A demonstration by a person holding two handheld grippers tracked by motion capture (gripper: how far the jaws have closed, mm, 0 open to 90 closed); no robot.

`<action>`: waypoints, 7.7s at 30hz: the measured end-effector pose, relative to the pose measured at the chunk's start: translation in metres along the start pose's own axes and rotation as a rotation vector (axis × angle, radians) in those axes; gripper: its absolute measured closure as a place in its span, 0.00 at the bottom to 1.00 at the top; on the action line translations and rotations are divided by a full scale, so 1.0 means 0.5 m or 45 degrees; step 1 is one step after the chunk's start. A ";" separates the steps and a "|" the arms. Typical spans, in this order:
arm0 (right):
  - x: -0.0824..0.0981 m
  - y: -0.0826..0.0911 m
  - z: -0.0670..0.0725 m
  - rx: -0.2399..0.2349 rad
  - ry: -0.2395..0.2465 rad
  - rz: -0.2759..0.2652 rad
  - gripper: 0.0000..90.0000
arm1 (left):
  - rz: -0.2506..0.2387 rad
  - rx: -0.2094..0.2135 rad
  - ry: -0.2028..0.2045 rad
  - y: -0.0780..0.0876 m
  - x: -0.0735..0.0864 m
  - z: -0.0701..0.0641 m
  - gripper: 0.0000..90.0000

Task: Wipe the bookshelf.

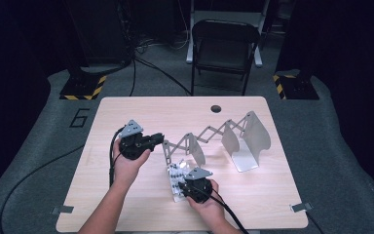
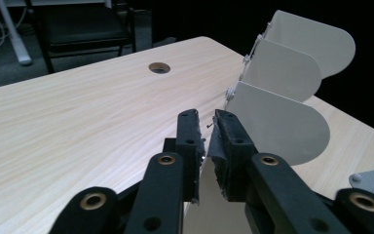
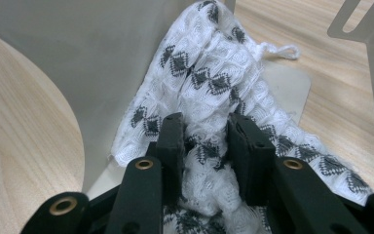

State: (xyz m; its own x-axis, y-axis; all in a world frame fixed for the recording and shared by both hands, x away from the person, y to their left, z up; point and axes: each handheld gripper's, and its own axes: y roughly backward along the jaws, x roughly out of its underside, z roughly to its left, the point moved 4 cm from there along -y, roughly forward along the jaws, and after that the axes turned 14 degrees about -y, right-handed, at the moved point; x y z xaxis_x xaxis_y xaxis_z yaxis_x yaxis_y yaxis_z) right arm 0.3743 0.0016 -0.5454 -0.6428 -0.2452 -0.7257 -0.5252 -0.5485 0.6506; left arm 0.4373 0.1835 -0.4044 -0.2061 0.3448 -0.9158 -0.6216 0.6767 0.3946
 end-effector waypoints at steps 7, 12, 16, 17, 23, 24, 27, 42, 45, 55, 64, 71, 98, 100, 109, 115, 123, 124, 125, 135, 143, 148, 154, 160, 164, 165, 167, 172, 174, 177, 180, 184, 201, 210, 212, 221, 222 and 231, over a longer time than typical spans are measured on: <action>-0.001 0.002 -0.004 -0.006 -0.027 -0.002 0.73 | 0.022 0.015 -0.053 -0.008 -0.002 -0.004 0.97; -0.007 -0.001 -0.003 -0.010 -0.056 -0.002 0.74 | 0.011 0.021 -0.050 -0.008 -0.001 -0.004 0.97; -0.027 -0.025 0.001 0.007 -0.093 0.016 0.77 | -0.005 0.020 -0.038 -0.009 0.000 -0.005 0.97; -0.031 -0.034 0.002 0.013 -0.091 -0.004 0.77 | -0.004 0.017 -0.045 -0.009 0.001 -0.005 0.97; -0.021 -0.031 0.011 0.065 -0.014 -0.015 0.76 | -0.003 0.019 -0.042 -0.010 0.001 -0.006 0.97; -0.013 -0.020 0.014 0.054 0.004 -0.002 0.76 | -0.003 0.020 -0.042 -0.010 0.001 -0.006 0.97; 0.017 0.007 0.021 0.059 0.091 -0.006 0.76 | 0.000 0.024 -0.043 -0.010 0.001 -0.007 0.97; -0.034 -0.030 -0.013 0.178 -0.008 0.008 0.76 | -0.002 0.012 -0.041 -0.009 0.002 -0.007 0.97; -0.016 -0.007 -0.015 0.175 0.008 0.025 0.76 | -0.006 0.007 -0.035 -0.010 0.002 -0.008 0.97; -0.005 -0.019 0.024 0.094 0.086 -0.035 0.76 | -0.010 -0.003 -0.035 -0.009 0.003 -0.009 0.97; -0.041 -0.045 -0.012 0.274 0.005 -0.054 0.75 | -0.016 0.005 -0.022 -0.008 0.004 -0.007 0.97; -0.008 0.002 -0.010 0.209 0.021 0.043 0.76 | -0.015 -0.007 -0.033 -0.010 0.003 -0.008 0.97; -0.017 -0.019 -0.001 0.031 0.059 -0.003 0.79 | 0.058 -0.135 0.031 0.035 0.024 0.023 0.83; -0.026 -0.016 0.000 -0.047 -0.016 0.021 0.80 | 0.089 -0.125 0.058 0.031 0.035 0.025 0.83; -0.105 0.031 0.025 -0.212 -0.085 -0.129 0.82 | 0.163 -0.054 0.040 0.007 0.059 0.002 0.83; -0.184 0.097 0.057 -0.244 -0.046 -0.324 0.82 | 0.186 -0.030 0.040 0.007 0.066 -0.004 0.83; -0.148 0.034 0.052 -0.195 -0.021 -0.151 0.82 | 0.216 -0.011 0.026 0.011 0.067 -0.012 0.86; -0.134 0.023 0.050 -0.191 -0.016 -0.122 0.82 | 0.232 0.000 0.025 0.013 0.068 -0.012 0.85; -0.124 0.015 0.048 -0.188 -0.027 -0.092 0.82 | 0.238 0.006 0.030 0.014 0.069 -0.014 0.85; -0.210 0.122 0.080 -0.284 -0.061 -0.373 0.82 | 0.254 0.041 -0.010 0.034 0.088 -0.063 0.84; -0.111 0.030 0.056 -0.228 -0.080 -0.106 0.82 | 0.234 0.044 0.004 0.040 0.098 -0.076 0.85; -0.068 0.019 0.049 -0.262 -0.151 0.004 0.82 | 0.219 0.069 0.017 0.042 0.112 -0.094 0.85; -0.141 0.149 0.086 -0.391 -0.104 -0.256 0.82 | 0.184 0.096 0.025 0.060 0.105 -0.110 0.84; -0.113 0.138 0.086 -0.385 -0.105 -0.215 0.82 | 0.197 0.087 -0.008 0.061 0.114 -0.122 0.85; -0.043 0.063 0.063 -0.345 -0.132 -0.035 0.82 | 0.202 0.103 -0.025 0.057 0.125 -0.123 0.86; -0.025 0.044 0.057 -0.334 -0.149 0.034 0.82 | 0.209 0.114 -0.032 0.056 0.126 -0.122 0.86; 0.003 0.013 0.044 -0.331 -0.171 0.102 0.82 | 0.214 0.115 -0.038 0.055 0.127 -0.122 0.86; -0.039 0.054 0.053 -0.385 -0.183 -0.004 0.82 | 0.207 0.106 -0.031 0.052 0.130 -0.121 0.85; -0.076 0.103 0.068 -0.413 -0.167 -0.116 0.82 | 0.203 0.097 -0.019 0.050 0.132 -0.122 0.85; -0.120 0.163 0.087 -0.435 -0.110 -0.252 0.82 | 0.209 0.109 -0.040 0.050 0.133 -0.121 0.86; -0.128 0.169 0.092 -0.420 -0.056 -0.275 0.82 | 0.213 0.111 -0.034 0.051 0.134 -0.122 0.86; -0.085 0.106 0.072 -0.397 -0.116 -0.151 0.82 | 0.209 0.101 -0.041 0.049 0.137 -0.121 0.88; -0.109 0.125 0.069 -0.403 -0.154 -0.209 0.81 | 0.190 0.141 -0.034 0.049 0.134 -0.126 0.86; -0.042 0.048 0.047 -0.304 -0.104 -0.043 0.81 | 0.145 0.150 -0.015 0.059 0.122 -0.128 0.85; -0.022 0.028 0.042 -0.290 -0.099 0.014 0.81 | 0.145 0.149 -0.018 0.059 0.121 -0.128 0.84; 0.002 0.003 0.010 -0.133 -0.015 0.049 0.79 | 0.050 0.107 -0.002 0.075 0.099 -0.128 0.71; 0.002 0.003 0.009 -0.115 0.004 0.034 0.79 | 0.051 0.105 -0.012 0.076 0.097 -0.127 0.70; 0.016 0.021 -0.013 -0.062 0.042 0.037 0.79 | 0.002 0.125 0.010 0.089 0.079 -0.139 0.56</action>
State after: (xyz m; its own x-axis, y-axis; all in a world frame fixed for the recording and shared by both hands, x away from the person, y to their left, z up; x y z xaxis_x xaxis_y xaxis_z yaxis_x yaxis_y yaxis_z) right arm 0.3673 -0.0116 -0.5459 -0.6381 -0.2873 -0.7143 -0.4783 -0.5791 0.6602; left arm 0.3490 0.1817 -0.4282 -0.2132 0.3406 -0.9157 -0.5443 0.7369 0.4009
